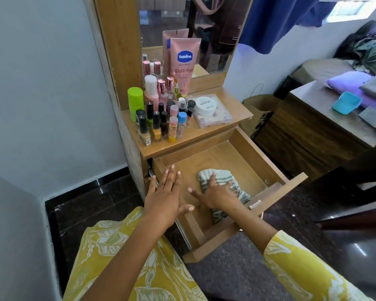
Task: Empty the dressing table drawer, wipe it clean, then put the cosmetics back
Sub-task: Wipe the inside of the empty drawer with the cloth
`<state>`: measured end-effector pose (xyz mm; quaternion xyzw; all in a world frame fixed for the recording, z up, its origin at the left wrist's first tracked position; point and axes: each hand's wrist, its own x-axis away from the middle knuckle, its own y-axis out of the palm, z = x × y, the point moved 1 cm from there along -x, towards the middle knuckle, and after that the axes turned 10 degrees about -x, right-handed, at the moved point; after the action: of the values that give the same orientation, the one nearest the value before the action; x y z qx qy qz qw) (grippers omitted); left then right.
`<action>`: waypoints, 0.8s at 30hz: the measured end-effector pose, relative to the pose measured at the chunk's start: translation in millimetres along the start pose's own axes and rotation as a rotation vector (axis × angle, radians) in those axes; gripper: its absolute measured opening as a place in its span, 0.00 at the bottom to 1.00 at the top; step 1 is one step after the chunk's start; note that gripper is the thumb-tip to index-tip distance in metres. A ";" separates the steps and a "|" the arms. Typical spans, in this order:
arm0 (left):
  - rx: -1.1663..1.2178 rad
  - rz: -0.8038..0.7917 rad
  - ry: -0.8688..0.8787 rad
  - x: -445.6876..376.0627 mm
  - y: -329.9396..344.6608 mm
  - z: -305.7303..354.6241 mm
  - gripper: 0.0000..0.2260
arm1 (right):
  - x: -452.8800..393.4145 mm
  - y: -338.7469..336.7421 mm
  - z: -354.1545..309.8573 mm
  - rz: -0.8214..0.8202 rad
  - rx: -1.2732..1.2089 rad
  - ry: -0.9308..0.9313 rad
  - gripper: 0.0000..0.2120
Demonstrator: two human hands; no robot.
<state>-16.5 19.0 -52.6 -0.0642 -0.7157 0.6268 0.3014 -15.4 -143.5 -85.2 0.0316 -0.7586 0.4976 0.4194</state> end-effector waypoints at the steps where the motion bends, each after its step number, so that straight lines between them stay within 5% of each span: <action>1: 0.004 0.003 -0.001 0.6 0.0 0.5 0.42 | -1.2 -0.9 2.7 -0.015 -0.034 0.017 0.51; 12: -0.006 0.014 -0.016 0.7 1.4 2.3 0.42 | -28.1 -48.5 41.0 -0.033 -0.082 0.083 0.60; 24: -0.001 0.009 -0.011 2.0 -0.6 -0.1 0.42 | -4.3 -26.0 18.9 -0.137 -0.099 -0.014 0.55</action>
<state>-17.9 19.9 -51.3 -0.0642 -0.7173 0.6281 0.2947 -11.9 -172.9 -72.1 0.0664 -0.7814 0.4292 0.4482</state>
